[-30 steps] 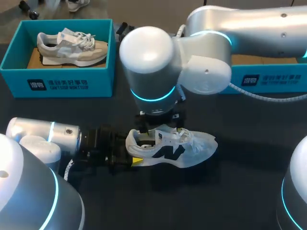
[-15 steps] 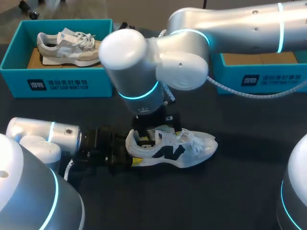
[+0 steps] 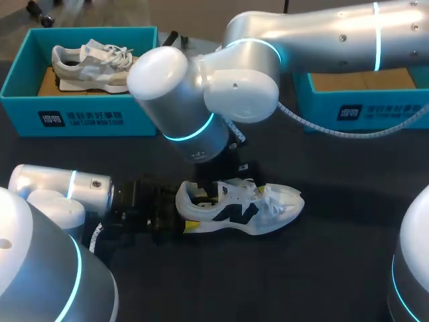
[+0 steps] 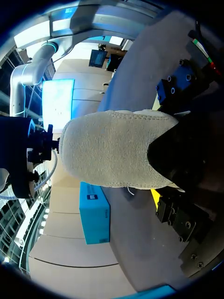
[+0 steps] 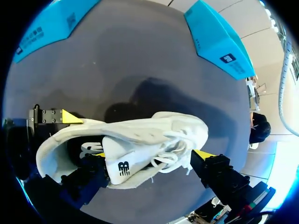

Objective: Take the shoe out of the shoebox, open the shoe tongue, remove and reinsert the insole, then place the shoe into the shoebox

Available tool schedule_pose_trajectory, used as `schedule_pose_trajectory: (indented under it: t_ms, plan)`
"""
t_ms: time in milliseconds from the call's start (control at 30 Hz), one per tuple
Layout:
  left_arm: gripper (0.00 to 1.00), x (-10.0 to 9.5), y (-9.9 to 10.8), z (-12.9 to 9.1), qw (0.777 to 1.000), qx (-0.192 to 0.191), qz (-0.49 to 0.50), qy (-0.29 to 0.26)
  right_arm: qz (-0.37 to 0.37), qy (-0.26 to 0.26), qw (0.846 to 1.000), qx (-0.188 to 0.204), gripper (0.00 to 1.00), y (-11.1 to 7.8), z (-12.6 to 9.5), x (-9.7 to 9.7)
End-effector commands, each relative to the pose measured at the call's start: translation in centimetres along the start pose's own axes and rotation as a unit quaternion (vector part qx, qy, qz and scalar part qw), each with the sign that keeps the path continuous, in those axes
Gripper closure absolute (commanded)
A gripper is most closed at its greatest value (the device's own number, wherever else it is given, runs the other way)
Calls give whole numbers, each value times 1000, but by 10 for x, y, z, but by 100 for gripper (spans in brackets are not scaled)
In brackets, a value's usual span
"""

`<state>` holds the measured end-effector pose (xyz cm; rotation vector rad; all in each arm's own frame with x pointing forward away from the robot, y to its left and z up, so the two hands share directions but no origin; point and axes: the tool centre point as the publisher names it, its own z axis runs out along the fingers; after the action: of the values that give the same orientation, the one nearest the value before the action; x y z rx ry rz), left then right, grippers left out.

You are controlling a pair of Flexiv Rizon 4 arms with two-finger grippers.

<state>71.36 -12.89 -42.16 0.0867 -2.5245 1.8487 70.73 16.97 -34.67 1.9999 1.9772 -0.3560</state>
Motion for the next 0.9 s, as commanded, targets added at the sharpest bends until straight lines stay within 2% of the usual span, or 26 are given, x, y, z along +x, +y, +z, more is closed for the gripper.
schedule_pose_trajectory:
  t_ms: [33, 100, 267, 333, 467, 533, 567, 900]
  plan:
    - [100, -1, 0, 0, 1000, -2, 0, 1, 40, -10, 999, -9, 0, -7, -10, -5]
    - [100, -1, 0, 0, 1000, -2, 0, 1, 39, -10, 999, -9, 0, -6, -11, -9]
    - [100, -1, 0, 0, 1000, -2, 0, 1, 33, -12, 999, -7, 24, -4, -15, -15]
    - [100, -1, 0, 0, 1000, -2, 0, 1, 31, -11, 999, -7, 51, -3, -15, -17]
    - [100, -1, 0, 0, 1000, -2, 0, 1, 29, -11, 1000, -6, 73, -1, -15, -23]
    - [100, -1, 0, 0, 1000, -2, 0, 1, 27, -9, 1000, -8, 93, 0, -14, -26]
    - [100, -1, 0, 0, 1000, -2, 0, 1, 26, -7, 1000, -9, 99, 1, -14, -29]
    - [100, -1, 0, 0, 1000, -2, 0, 1, 14, -3, 1000, -18, 100, 4, -10, -54]
